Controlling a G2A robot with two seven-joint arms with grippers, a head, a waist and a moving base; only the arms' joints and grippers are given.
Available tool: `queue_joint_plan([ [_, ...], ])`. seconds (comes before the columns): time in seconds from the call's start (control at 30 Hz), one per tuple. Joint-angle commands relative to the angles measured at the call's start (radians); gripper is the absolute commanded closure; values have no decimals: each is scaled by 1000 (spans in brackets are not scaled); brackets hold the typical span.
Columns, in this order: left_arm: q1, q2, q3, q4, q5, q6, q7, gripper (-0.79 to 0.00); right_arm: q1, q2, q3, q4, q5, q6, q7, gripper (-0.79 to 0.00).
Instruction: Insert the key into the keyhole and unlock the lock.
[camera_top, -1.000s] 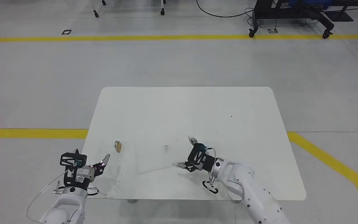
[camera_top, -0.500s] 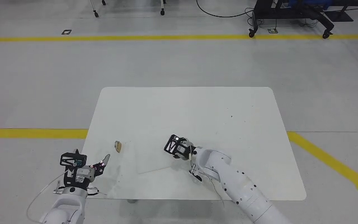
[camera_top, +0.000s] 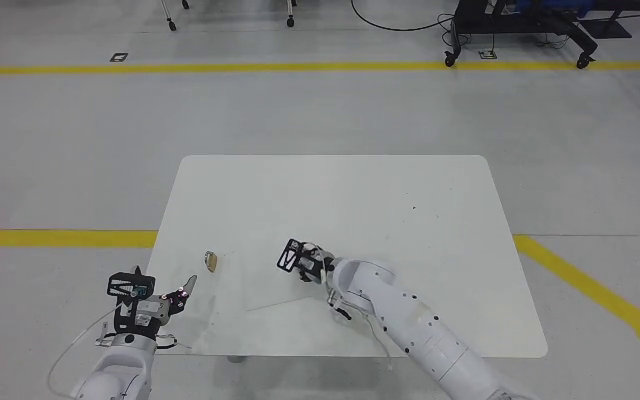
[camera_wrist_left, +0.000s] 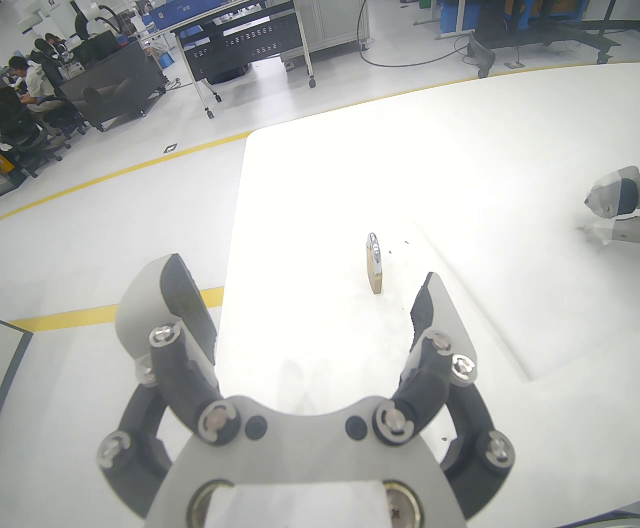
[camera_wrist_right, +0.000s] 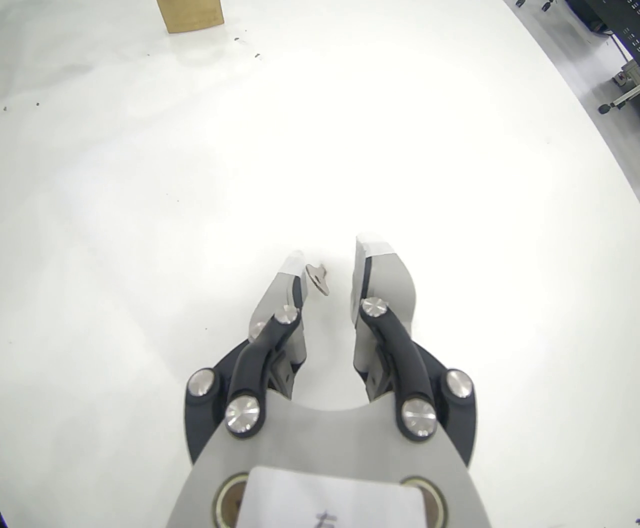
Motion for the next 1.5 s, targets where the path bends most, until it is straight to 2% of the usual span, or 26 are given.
queue_joint_plan([
  [0.0, 0, 0, 0, 0, 0, 0, 0, -785, 6, -5, -8, 10, 0, -15, 4, 0],
  [0.13, 0, 0, 0, 0, 0, 0, 0, -785, -2, -3, 6, -1, -22, -1, -33, 0],
  [0.27, 0, 0, 0, 0, 0, 0, 0, -785, -68, 28, 79, -85, -46, -15, -161, 0],
  [0.57, 0, 0, 0, 0, 0, 0, 0, -785, -332, 126, 375, -286, -14, -123, -494, 0],
  [0.7, 0, 0, 0, 0, 0, 0, 0, -785, -466, 157, 459, -354, -54, -183, -617, 0],
  [0.77, 0, 0, 0, 0, 0, 0, 0, -785, -529, 167, 488, -417, -82, -166, -640, 0],
  [1.23, 0, 0, 0, 0, 0, 0, 0, -785, -529, 167, 488, -417, -82, -166, -640, 0],
  [1.3, 0, 0, 0, 0, 0, 0, 0, -785, -523, 163, 489, -403, -59, -112, -607, 0],
  [1.37, -1, 1, -2, -8, 13, -3, 9, -785, -502, 157, 459, -394, -20, -142, -586, 0],
  [1.4, 6, 1, -9, -26, 3, -15, 24, -785, -491, 154, 448, -385, -3, -154, -578, 0],
  [1.47, 27, -1, -32, -76, -158, -100, 3, -785, -471, 149, 431, -363, 45, -184, -570, 0],
])
